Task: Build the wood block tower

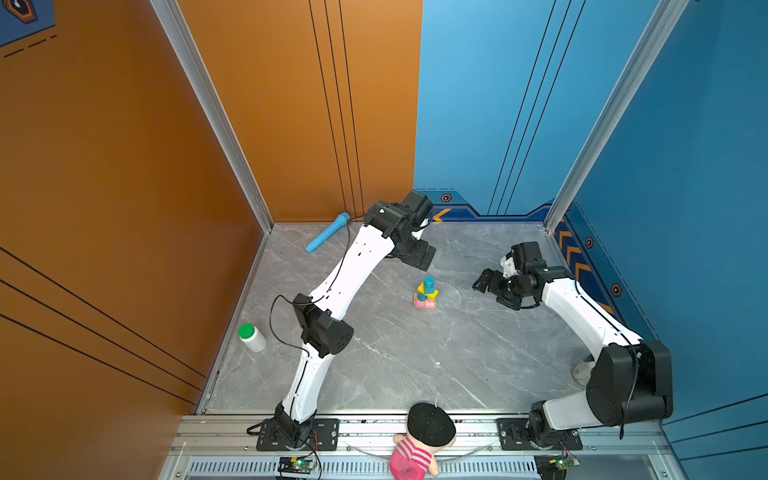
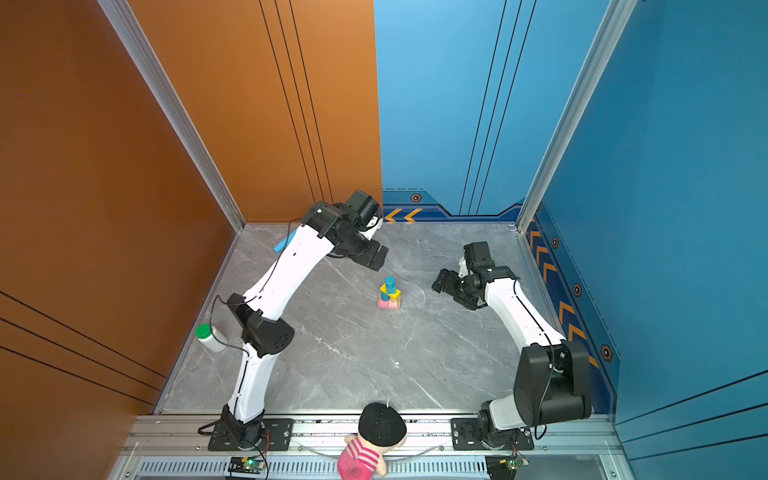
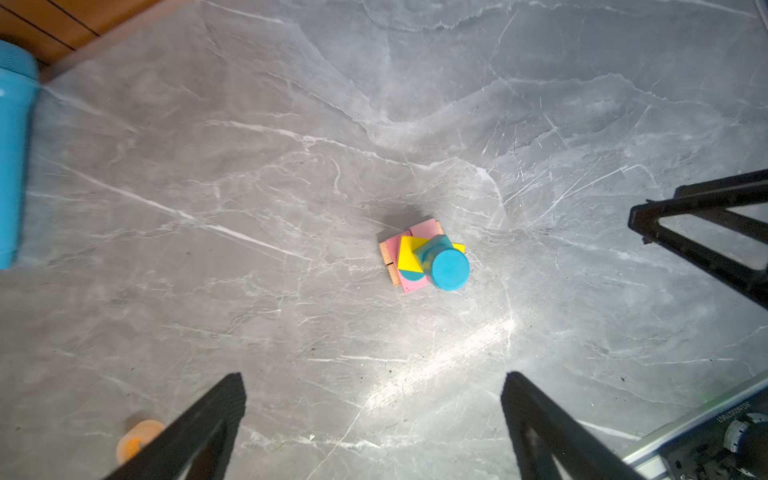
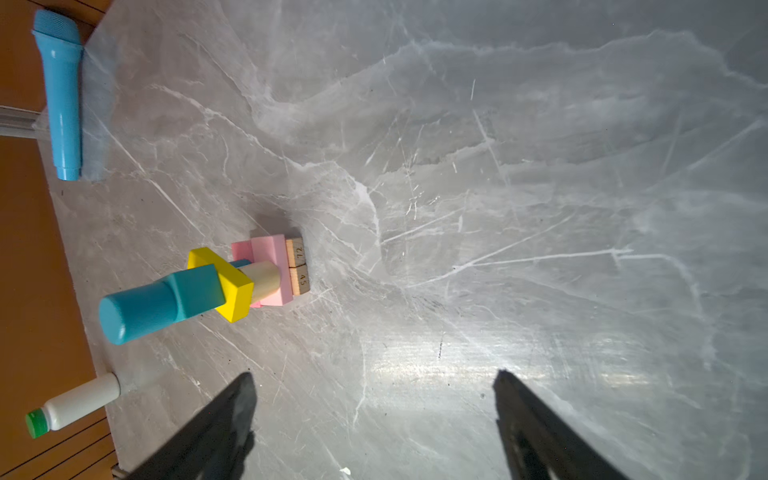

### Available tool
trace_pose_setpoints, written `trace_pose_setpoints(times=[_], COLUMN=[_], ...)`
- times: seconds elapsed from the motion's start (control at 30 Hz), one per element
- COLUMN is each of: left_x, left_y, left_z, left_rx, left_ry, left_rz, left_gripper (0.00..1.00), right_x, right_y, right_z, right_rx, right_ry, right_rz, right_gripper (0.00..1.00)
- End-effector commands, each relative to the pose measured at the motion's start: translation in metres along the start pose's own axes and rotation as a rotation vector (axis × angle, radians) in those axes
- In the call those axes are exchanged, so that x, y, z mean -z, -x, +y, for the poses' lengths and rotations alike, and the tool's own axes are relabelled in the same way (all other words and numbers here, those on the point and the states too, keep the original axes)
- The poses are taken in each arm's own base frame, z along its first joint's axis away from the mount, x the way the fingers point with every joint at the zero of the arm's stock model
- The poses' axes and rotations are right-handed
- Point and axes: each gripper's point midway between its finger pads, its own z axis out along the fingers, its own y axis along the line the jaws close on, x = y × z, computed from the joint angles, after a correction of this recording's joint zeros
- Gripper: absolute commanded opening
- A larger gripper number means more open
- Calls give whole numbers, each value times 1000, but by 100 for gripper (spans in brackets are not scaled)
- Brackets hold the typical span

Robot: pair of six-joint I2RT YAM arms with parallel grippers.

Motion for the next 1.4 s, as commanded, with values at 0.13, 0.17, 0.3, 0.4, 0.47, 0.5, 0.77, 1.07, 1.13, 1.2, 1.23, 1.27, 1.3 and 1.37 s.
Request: trace_pose_setpoints(times=[0.13, 0.17, 0.3, 0.4, 0.47, 0.5, 0.77, 1.07, 1.13, 1.2, 1.23, 1.27, 1.3, 1.37], left_x=[53, 59, 77, 84, 87, 90, 82, 20, 4, -10, -17, -22, -29, -40], left_y=[-18, -20, -35, -51, -64, -71, -148, -202, -210, -211, -211, -211, -210, -207], left_z=[46, 52, 81, 111, 130, 139, 202, 233, 239, 239, 240, 240, 240, 239], left_rx=[27, 42, 143, 232, 280, 302, 393, 392, 411, 402, 397, 388, 374, 353], left_ry=[130, 133, 149, 190, 231, 252, 547, 717, 712, 670, 655, 647, 635, 608], left_rz=[-109, -136, -266, -397, -500, -564, -820, -760, -807, -831, -824, -811, -797, -783], left_gripper=[98, 98, 98, 98, 98, 98, 98, 98, 98, 98, 98, 98, 98, 98], right_x=[44, 48, 60, 69, 71, 72, 64, 49, 46, 41, 37, 33, 28, 18], right_y=[20, 22, 26, 31, 35, 38, 51, 53, 49, 45, 45, 44, 44, 45], right_z=[-14, -17, -34, -49, -57, -59, -76, -74, -76, -77, -78, -81, -86, -93], right_rx=[-14, -18, -17, -8, 15, 30, 117, 323, 365, 408, 427, 433, 436, 443], right_ry=[-46, -53, -99, -165, -200, -209, -236, -203, -202, -206, -220, -235, -255, -279], right_rz=[-112, -126, -179, -231, -273, -297, -480, -743, -797, -814, -809, -800, -790, -781], right_gripper=[100, 100, 100, 100, 100, 100, 100, 100, 100, 100, 100, 100, 100, 100])
